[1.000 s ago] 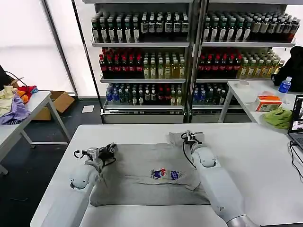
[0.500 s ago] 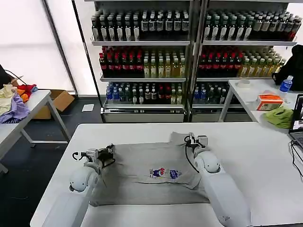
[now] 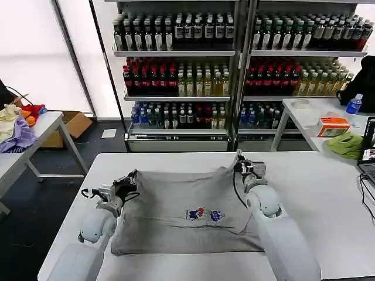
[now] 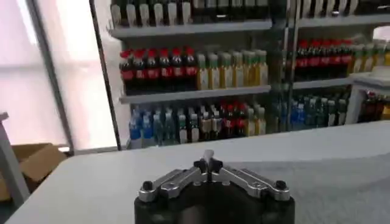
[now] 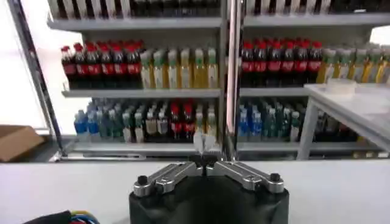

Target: Fold and organize the clothes.

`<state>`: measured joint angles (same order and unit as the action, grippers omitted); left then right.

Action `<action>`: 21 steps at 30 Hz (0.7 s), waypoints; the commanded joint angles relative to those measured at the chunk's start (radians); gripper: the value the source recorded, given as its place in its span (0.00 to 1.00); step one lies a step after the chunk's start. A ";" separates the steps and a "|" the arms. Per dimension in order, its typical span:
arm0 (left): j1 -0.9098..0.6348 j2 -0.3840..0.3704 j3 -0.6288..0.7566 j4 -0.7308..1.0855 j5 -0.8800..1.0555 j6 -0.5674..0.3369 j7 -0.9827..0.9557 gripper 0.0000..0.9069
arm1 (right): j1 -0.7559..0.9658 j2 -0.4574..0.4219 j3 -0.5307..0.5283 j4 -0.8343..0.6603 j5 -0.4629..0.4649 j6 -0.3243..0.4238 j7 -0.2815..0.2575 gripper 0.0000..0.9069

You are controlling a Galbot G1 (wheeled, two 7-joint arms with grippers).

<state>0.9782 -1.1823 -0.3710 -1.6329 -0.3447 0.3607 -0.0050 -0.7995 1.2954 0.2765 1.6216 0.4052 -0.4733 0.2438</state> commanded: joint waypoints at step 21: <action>0.292 0.000 -0.106 -0.213 0.072 -0.004 0.050 0.00 | -0.489 -0.047 0.102 0.357 -0.014 0.044 0.074 0.00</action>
<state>1.1734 -1.1825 -0.4475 -1.8005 -0.2876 0.3594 0.0295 -1.1312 1.2566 0.3608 1.8992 0.4009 -0.4505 0.3057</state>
